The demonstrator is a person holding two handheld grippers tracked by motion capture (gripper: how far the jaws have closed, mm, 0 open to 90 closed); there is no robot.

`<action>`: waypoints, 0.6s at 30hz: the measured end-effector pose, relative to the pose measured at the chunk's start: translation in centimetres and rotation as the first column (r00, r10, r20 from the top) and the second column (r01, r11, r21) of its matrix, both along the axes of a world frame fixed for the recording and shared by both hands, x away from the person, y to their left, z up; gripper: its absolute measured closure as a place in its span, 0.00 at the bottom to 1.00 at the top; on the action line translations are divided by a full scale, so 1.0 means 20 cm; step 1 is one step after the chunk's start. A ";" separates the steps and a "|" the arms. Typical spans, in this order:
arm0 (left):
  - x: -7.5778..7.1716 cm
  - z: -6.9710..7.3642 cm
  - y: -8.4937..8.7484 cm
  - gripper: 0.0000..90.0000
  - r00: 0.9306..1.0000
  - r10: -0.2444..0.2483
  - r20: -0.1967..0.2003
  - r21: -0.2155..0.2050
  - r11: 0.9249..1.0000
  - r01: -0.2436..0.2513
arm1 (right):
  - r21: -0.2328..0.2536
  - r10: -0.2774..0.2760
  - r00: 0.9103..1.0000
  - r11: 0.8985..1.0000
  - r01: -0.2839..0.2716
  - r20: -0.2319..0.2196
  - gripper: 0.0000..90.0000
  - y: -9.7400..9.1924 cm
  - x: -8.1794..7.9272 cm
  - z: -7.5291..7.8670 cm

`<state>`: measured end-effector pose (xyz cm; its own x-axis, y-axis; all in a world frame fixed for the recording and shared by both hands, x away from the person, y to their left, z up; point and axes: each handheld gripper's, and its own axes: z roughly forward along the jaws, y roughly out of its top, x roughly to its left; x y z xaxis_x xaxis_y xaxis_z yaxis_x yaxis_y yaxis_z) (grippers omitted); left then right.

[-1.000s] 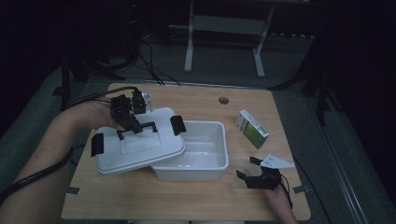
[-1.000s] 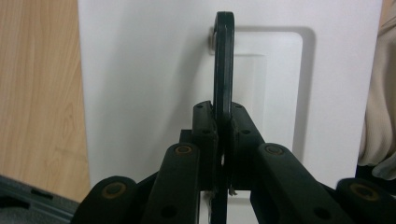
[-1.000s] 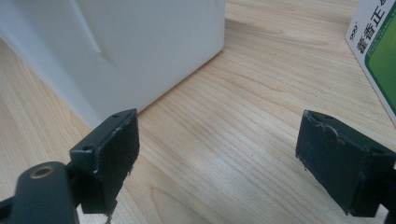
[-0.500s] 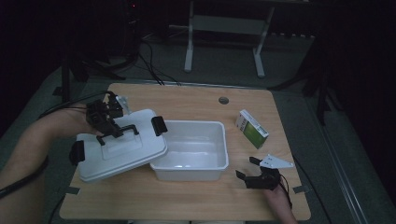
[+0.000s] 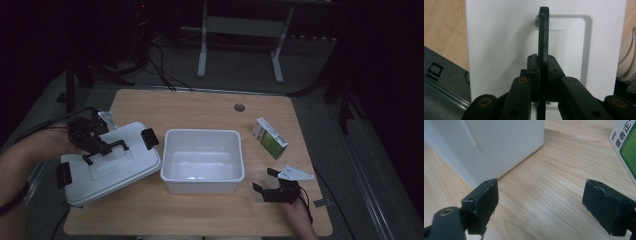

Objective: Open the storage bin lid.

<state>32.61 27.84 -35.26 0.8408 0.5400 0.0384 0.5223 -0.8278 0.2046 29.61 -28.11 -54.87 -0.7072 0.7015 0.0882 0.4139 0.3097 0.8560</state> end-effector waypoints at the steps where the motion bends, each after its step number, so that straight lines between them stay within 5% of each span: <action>1: 0.00 -0.01 0.01 0.93 1.000 -0.005 0.004 -0.002 1.000 0.005 | 0.001 0.000 1.000 1.000 0.000 0.000 0.15 0.00 0.00 0.00; 15: 0.04 -0.28 0.05 0.93 0.999 0.040 -0.026 -0.002 0.999 -0.040 | -0.001 0.000 1.000 1.000 0.000 -0.003 0.15 0.00 0.00 0.00; 18: 0.06 -0.32 0.05 0.93 0.999 0.044 -0.025 -0.031 0.999 -0.045 | 0.002 -0.002 1.000 1.000 0.002 -0.005 0.15 0.00 0.00 0.00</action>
<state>33.77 28.77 -41.72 0.8162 0.5778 0.0009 0.5639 -0.7969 0.2168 29.55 -28.12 -54.90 -0.7056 0.7024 0.0932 0.4184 0.3069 0.8549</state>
